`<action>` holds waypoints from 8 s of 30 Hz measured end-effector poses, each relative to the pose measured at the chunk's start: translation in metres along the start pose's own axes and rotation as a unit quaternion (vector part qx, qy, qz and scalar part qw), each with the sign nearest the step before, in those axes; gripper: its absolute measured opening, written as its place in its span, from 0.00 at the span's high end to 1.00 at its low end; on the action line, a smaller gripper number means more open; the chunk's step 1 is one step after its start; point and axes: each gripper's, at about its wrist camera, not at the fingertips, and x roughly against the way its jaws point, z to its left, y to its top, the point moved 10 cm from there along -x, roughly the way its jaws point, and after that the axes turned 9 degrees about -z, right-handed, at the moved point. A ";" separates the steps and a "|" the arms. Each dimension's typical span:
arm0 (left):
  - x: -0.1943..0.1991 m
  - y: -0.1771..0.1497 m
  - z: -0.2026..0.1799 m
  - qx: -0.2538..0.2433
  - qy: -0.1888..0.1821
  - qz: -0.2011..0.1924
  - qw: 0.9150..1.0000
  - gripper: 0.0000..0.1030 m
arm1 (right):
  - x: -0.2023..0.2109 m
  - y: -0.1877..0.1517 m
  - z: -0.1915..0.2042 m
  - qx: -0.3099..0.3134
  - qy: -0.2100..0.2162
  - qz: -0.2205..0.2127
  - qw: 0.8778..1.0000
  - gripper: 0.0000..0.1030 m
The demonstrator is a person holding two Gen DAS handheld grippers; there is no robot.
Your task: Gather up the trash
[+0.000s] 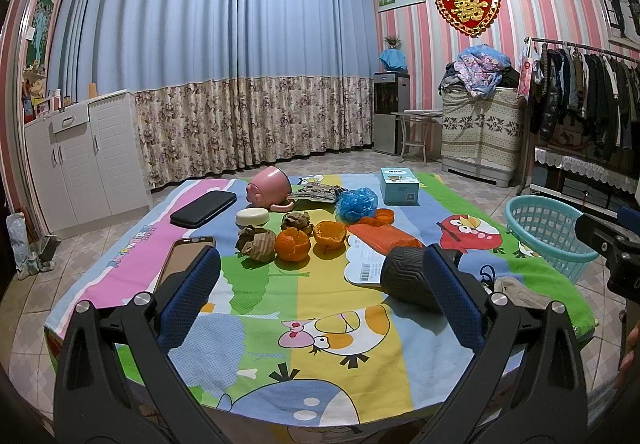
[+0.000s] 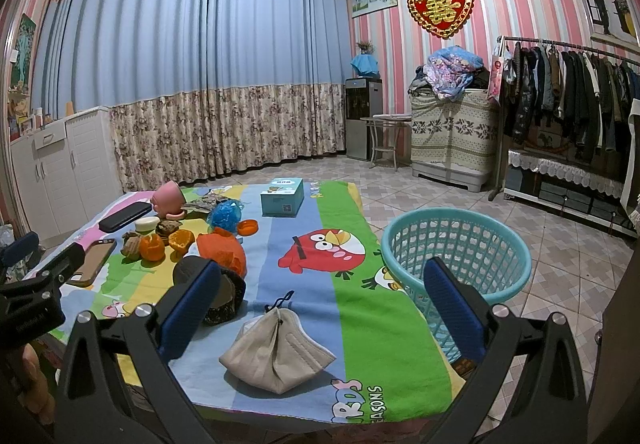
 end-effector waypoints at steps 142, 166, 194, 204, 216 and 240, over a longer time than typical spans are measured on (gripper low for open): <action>-0.079 -0.042 -0.063 -0.020 -0.109 0.103 0.989 0.05 | -0.094 0.030 -0.043 -0.059 0.054 0.057 0.995 0.82; -0.130 -0.079 -0.114 -0.062 -0.214 0.192 0.956 0.23 | -0.112 0.007 -0.075 -0.046 0.026 0.075 0.996 0.82; -0.137 0.068 -0.221 -0.063 -0.187 0.049 0.979 0.35 | -0.104 0.070 -0.227 -0.062 -0.120 0.032 0.990 0.82; -0.162 0.054 -0.324 -0.055 -0.236 0.059 0.968 0.35 | -0.103 0.035 -0.300 -0.113 -0.163 0.057 0.978 0.82; -0.200 0.002 -0.412 -0.078 -0.271 0.113 0.953 0.35 | -0.117 0.016 -0.314 -0.131 -0.167 0.075 0.974 0.82; -0.237 -0.014 -0.374 -0.078 -0.224 0.150 0.960 0.10 | -0.149 -0.002 -0.286 -0.121 -0.149 0.110 0.975 0.82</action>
